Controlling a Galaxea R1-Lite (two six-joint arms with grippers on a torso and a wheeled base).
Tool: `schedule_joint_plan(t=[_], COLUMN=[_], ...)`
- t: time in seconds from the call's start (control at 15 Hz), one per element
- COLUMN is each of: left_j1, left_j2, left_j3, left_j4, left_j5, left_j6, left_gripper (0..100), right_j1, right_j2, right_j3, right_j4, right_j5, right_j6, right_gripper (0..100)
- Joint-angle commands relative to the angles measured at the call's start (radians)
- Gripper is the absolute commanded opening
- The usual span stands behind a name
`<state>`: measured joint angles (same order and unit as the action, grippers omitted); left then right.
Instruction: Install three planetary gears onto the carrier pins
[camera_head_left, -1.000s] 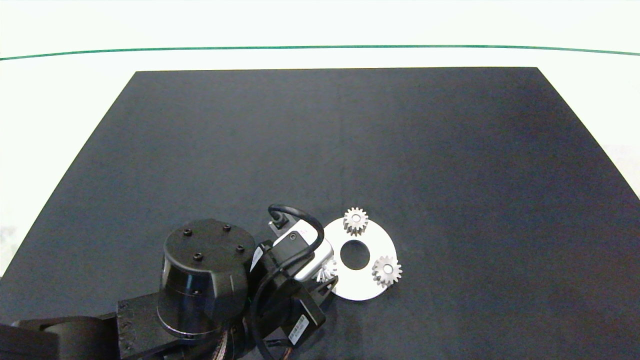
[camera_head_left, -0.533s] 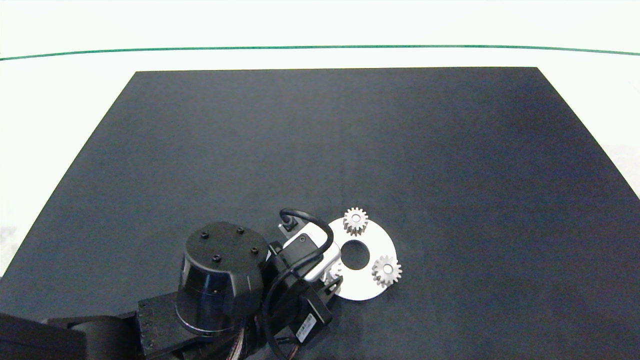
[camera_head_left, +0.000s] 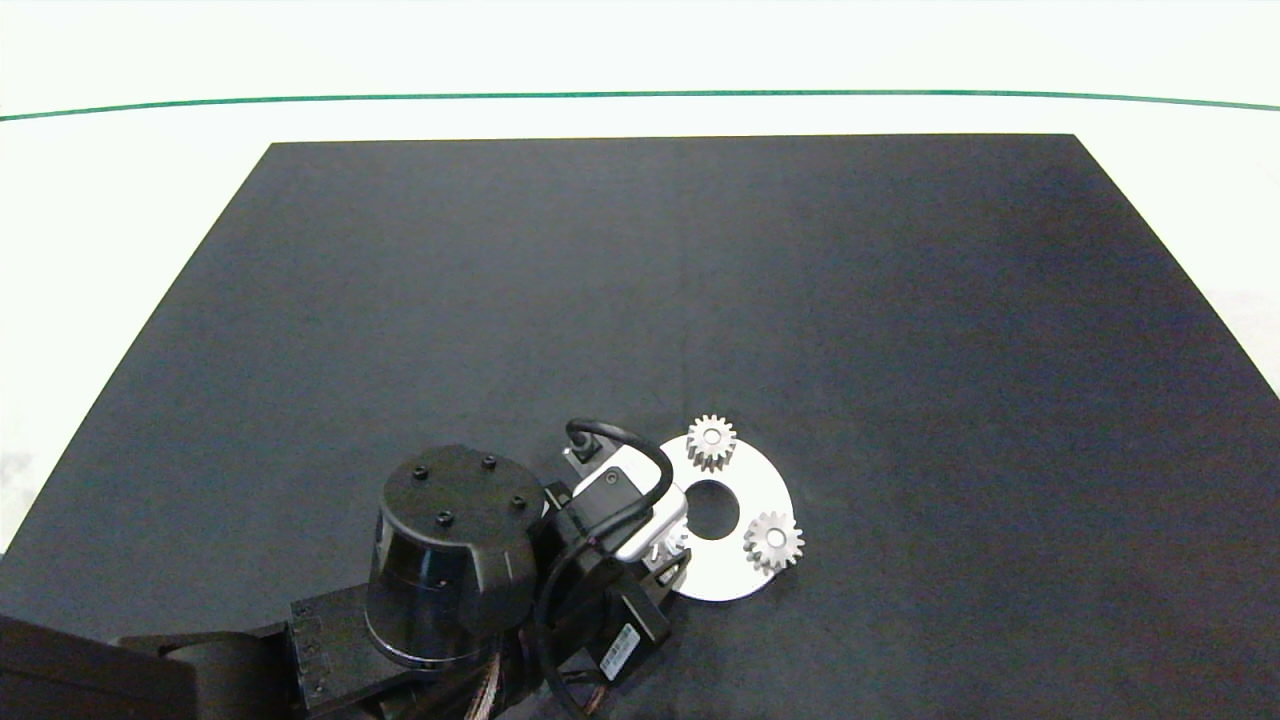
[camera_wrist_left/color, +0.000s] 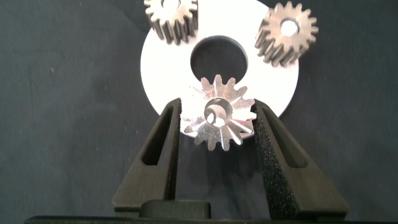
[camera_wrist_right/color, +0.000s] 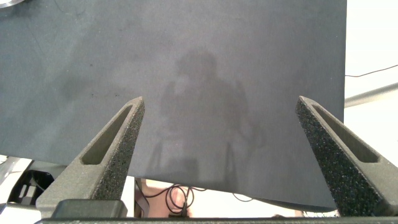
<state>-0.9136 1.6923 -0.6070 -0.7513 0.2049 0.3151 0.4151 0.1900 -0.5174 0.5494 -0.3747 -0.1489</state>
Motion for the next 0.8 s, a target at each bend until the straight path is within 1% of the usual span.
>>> schedule_joint_plan(t=[0.07, 0.13, 0.47, 0.6, 0.8], left_j1=[0.001, 0.001, 0.006, 0.007, 0.007], left_j2=[0.017, 0.015, 0.015, 0.015, 0.017], left_j3=[0.001, 0.003, 0.007, 0.007, 0.012], left_j4=[-0.01, -0.01, -0.01, -0.013, -0.013], left_j5=[0.001, 0.001, 0.001, 0.001, 0.001], left_j6=[0.005, 0.012, 0.015, 0.025, 0.027], left_gripper=[13, 13, 13, 13, 13], right_j1=[0.001, 0.001, 0.001, 0.001, 0.001], right_j2=[-0.001, -0.001, -0.001, -0.001, -0.006], right_j3=[0.0, 0.0, 0.0, 0.0, -0.001], right_j4=[0.003, 0.003, 0.003, 0.003, 0.003], right_j5=[-0.003, -0.003, -0.003, -0.003, -0.003], right_j6=[-0.001, -0.001, -0.001, -0.001, -0.001], right_gripper=[100, 100, 100, 100, 100])
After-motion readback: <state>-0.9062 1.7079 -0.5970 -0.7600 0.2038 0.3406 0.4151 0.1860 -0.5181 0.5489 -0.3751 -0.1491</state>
